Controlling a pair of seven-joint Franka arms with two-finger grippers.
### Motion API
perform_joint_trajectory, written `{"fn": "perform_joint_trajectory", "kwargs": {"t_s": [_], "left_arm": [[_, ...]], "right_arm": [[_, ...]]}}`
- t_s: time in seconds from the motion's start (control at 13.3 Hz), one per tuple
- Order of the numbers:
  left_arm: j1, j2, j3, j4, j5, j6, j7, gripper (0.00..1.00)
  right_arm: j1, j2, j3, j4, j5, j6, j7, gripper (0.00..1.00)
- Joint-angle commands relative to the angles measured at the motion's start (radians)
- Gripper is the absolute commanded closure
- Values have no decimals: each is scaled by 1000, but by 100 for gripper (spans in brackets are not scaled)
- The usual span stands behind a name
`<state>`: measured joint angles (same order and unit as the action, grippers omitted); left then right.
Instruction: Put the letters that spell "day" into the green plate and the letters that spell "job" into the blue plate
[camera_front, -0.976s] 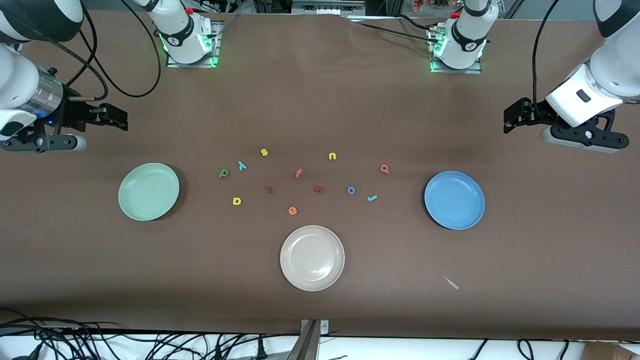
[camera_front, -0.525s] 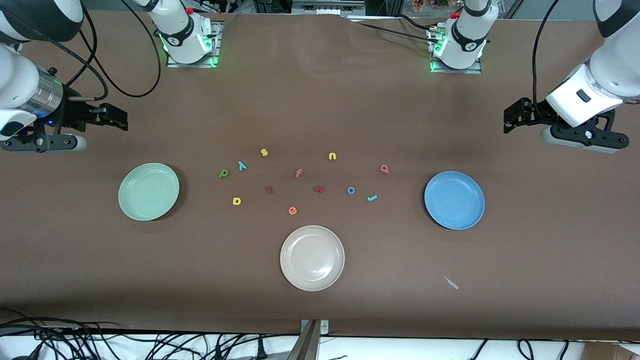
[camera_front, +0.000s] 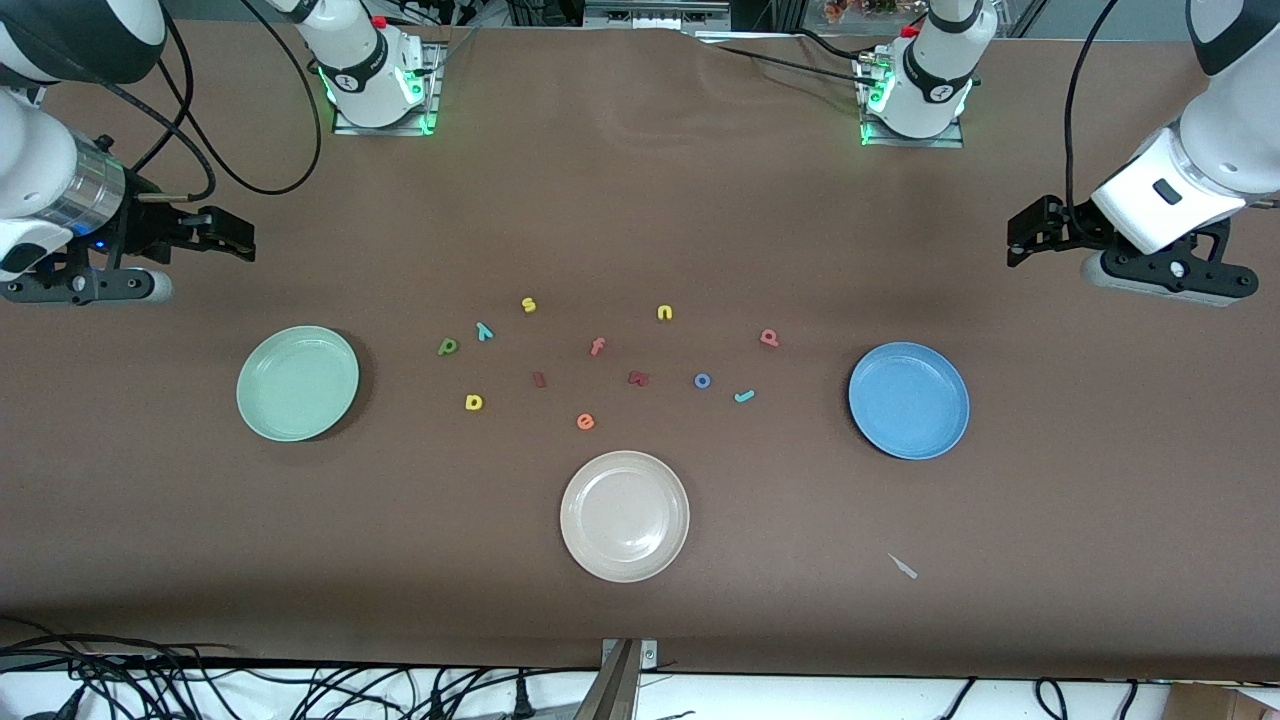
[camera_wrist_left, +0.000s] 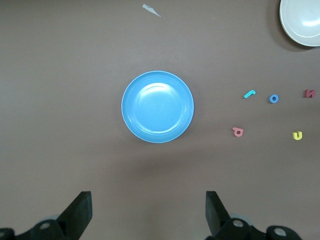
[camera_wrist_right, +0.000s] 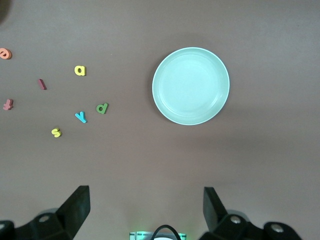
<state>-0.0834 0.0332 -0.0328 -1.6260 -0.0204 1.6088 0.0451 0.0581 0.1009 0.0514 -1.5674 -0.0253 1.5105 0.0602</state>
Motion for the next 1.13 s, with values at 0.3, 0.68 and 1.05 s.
{"fn": "perform_joint_trajectory", "kwargs": {"t_s": [0.3, 0.68, 1.05], "left_arm": [[4, -9, -2, -3, -12, 3, 15, 0], [2, -9, -2, -3, -12, 3, 13, 0], [4, -9, -2, -5, -12, 3, 16, 0]], "right_arm": [[-3, -9, -8, -6, 16, -1, -20, 0], [-3, -9, -24, -8, 5, 13, -22, 0], [-3, -9, -24, -8, 11, 17, -22, 0]]}}
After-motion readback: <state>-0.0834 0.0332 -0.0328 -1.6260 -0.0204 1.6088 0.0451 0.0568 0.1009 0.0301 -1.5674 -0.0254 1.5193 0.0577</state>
